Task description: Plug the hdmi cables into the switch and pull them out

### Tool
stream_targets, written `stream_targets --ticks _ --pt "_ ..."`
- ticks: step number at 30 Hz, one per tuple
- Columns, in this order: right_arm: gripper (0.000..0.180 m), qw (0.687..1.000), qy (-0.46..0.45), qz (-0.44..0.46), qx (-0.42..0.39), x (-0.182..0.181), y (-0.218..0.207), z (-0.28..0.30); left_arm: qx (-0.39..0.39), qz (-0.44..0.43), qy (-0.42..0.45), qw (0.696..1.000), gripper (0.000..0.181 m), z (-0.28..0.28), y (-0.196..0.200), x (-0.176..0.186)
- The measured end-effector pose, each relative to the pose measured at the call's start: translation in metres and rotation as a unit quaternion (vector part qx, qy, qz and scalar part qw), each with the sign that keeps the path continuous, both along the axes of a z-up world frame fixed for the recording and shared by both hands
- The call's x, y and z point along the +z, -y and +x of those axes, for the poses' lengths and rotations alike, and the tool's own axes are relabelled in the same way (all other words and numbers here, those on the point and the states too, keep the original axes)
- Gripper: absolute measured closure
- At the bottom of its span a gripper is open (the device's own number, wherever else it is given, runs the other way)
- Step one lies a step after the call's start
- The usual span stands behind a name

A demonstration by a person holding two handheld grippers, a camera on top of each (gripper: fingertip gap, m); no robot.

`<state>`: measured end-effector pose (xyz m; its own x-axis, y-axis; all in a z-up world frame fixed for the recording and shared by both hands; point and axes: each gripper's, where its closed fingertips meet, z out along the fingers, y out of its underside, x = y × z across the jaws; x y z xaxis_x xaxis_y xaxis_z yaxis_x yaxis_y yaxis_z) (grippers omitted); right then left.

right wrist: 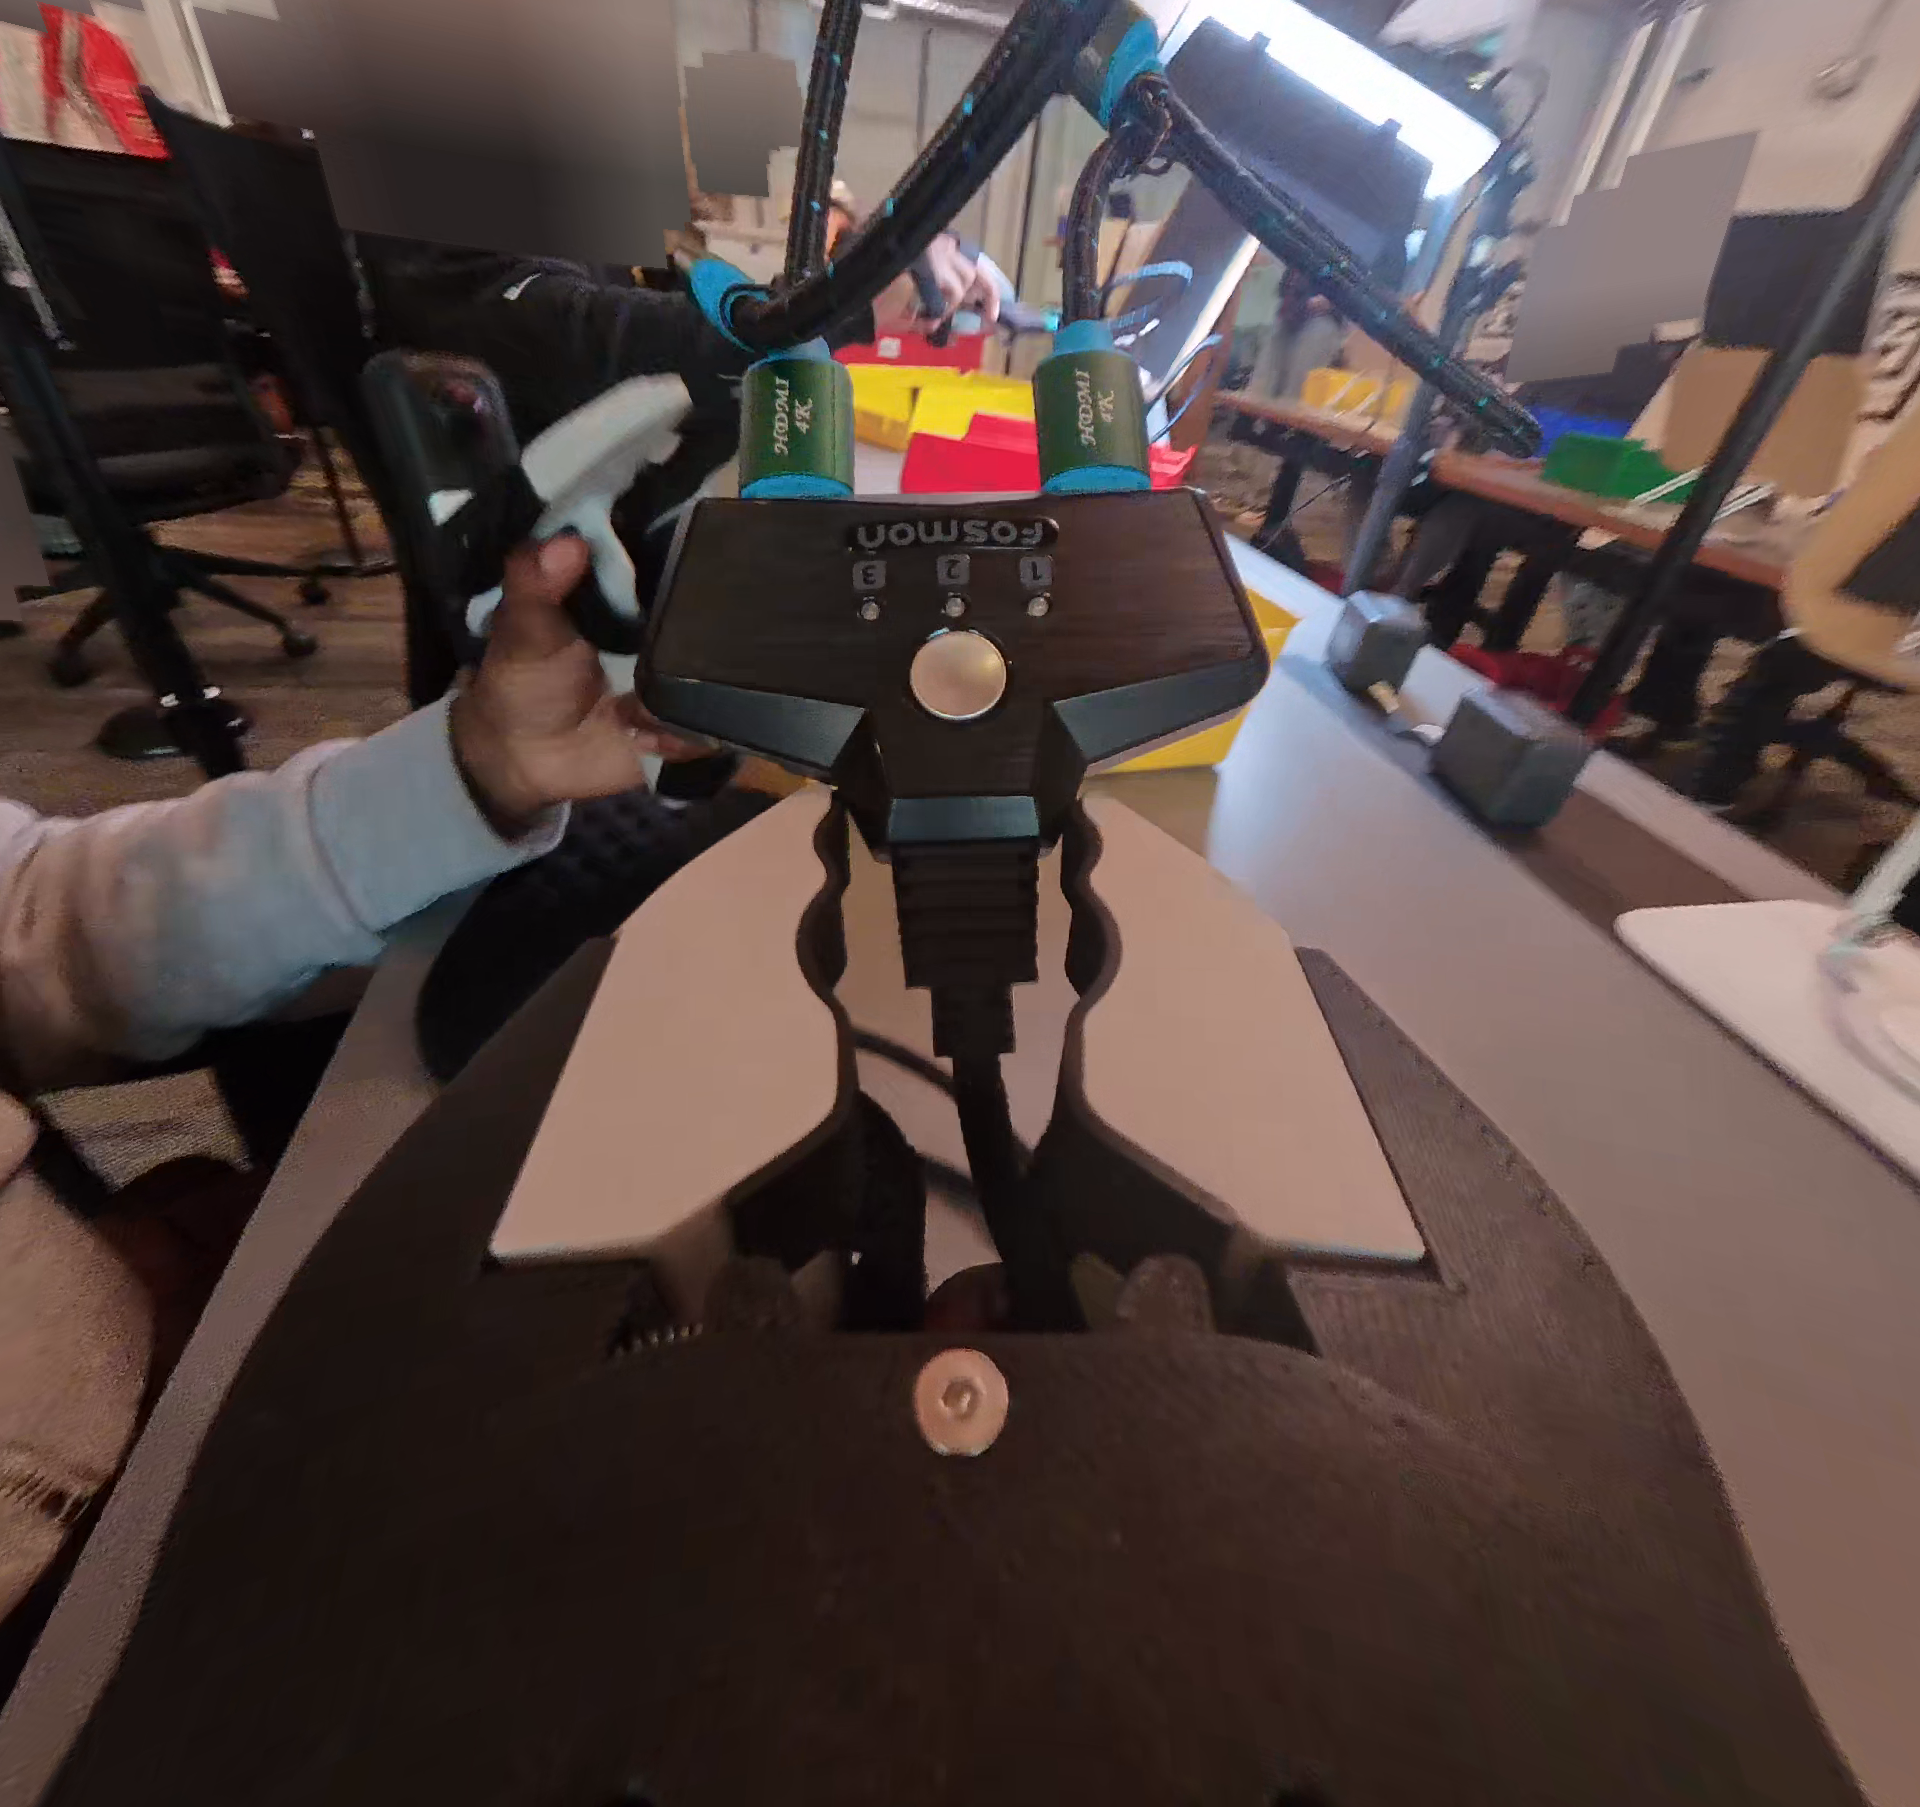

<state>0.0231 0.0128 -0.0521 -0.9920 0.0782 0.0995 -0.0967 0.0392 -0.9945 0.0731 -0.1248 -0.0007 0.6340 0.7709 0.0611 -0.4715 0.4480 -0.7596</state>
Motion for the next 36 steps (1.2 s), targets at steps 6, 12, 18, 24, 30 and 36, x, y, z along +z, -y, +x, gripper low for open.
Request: stream_targets --ticks 6,12,18,24,30,36 --pt "0.140 0.997 -0.042 -0.036 -0.050 0.080 -0.011 -0.024 0.111 -0.021 0.048 0.992 0.147 -0.020 0.017 -0.012" --pt "0.140 0.985 -0.087 -0.095 -0.117 0.181 -0.046 -0.057 0.118 -0.038 0.064 0.990 0.148 -0.025 0.014 -0.017" --pt "0.140 0.954 -0.167 -0.131 -0.212 0.276 -0.114 -0.076 0.124 -0.040 0.068 0.989 0.149 -0.026 0.015 -0.018" --pt "0.140 0.918 -0.212 -0.114 -0.315 0.291 -0.201 -0.098 0.111 -0.058 0.057 0.991 0.149 -0.024 0.006 -0.018" --pt "0.140 0.891 -0.215 -0.125 -0.380 0.228 -0.278 -0.138 0.111 -0.066 0.058 0.990 0.149 -0.025 0.003 -0.018" --pt "0.140 0.863 -0.164 -0.057 -0.474 0.125 -0.326 -0.172 0.105 -0.072 0.047 0.991 0.149 -0.023 -0.001 -0.015"
